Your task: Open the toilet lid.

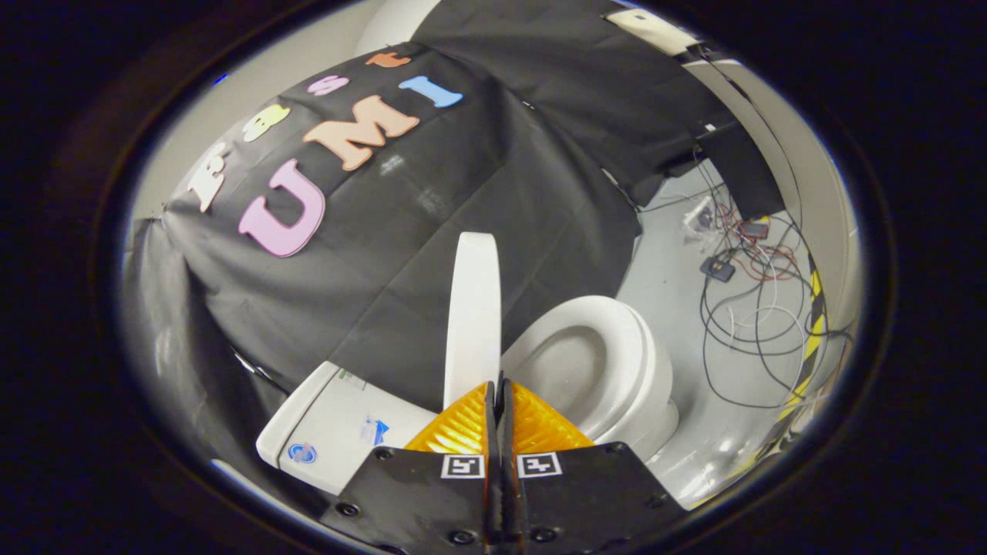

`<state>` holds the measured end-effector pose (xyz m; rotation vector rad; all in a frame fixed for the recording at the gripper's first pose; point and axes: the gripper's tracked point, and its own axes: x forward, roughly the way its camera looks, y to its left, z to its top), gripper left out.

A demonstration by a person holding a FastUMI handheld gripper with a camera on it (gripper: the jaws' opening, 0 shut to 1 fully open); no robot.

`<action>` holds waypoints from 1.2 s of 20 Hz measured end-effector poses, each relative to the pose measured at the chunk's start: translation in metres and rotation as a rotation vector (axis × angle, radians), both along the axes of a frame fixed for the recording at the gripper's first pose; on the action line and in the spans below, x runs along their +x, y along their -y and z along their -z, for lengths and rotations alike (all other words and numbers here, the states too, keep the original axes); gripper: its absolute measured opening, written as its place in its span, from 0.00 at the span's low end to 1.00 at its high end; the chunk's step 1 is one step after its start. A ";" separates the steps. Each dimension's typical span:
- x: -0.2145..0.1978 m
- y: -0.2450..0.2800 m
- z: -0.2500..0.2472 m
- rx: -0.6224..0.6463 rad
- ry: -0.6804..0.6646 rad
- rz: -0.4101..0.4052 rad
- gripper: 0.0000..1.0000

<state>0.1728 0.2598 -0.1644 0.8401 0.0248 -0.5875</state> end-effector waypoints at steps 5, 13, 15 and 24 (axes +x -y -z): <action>0.008 -0.015 -0.024 -0.122 -0.051 -0.065 0.02; 0.027 -0.048 -0.062 -0.305 -0.057 -0.162 0.05; 0.033 -0.060 -0.073 -0.370 -0.060 -0.193 0.06; 0.056 -0.105 -0.104 -0.610 -0.065 -0.315 0.06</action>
